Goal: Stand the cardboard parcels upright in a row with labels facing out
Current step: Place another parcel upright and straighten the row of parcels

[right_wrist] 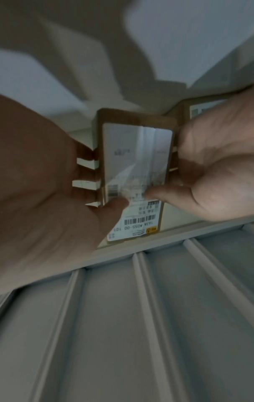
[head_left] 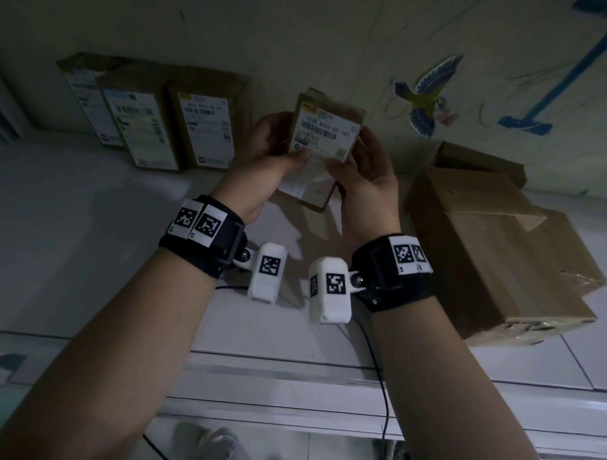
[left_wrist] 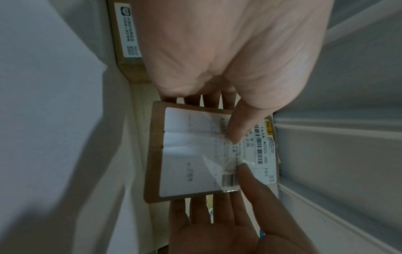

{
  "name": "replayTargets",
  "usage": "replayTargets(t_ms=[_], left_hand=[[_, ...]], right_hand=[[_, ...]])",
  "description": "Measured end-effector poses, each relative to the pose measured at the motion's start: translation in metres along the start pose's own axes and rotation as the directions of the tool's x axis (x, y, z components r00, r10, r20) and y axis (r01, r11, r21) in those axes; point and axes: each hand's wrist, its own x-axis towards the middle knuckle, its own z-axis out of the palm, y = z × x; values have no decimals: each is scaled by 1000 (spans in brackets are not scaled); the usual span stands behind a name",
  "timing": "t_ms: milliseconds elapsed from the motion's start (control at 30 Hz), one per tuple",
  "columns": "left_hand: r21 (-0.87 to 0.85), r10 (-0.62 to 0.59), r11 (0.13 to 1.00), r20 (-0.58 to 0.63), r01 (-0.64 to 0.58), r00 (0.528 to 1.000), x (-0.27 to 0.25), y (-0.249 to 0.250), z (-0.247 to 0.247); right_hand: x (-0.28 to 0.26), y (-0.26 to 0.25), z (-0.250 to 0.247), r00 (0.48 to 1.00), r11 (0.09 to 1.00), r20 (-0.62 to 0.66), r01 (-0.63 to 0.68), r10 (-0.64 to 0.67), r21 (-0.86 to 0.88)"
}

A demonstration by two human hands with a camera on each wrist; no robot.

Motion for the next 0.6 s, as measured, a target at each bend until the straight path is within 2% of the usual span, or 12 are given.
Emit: replayTargets(t_ms=[167,233,300,400,533,600], left_hand=[[-74,59,995,-2,-59,998,0,13,-10],[-174,85,979,-134,-107,987,0,21,-18],[-245,81,955,-321,-166,944,2,30,-25],[-315,34,928,-454,-196,890,4,37,-33],[-416,-95,897,-509,-148,855,7,35,-39],[-502,-169,856,-498,-124,851,11,33,-45]], right_hand=[[-4,-4,5,998,984,18,59,-57,-168],[0,-5,13,998,974,23,57,-54,-219],[11,-4,23,999,971,23,41,-36,-234],[34,0,41,998,948,26,55,-50,-314],[64,14,56,996,867,2,79,-89,-492],[78,21,59,997,831,-8,60,-77,-553]])
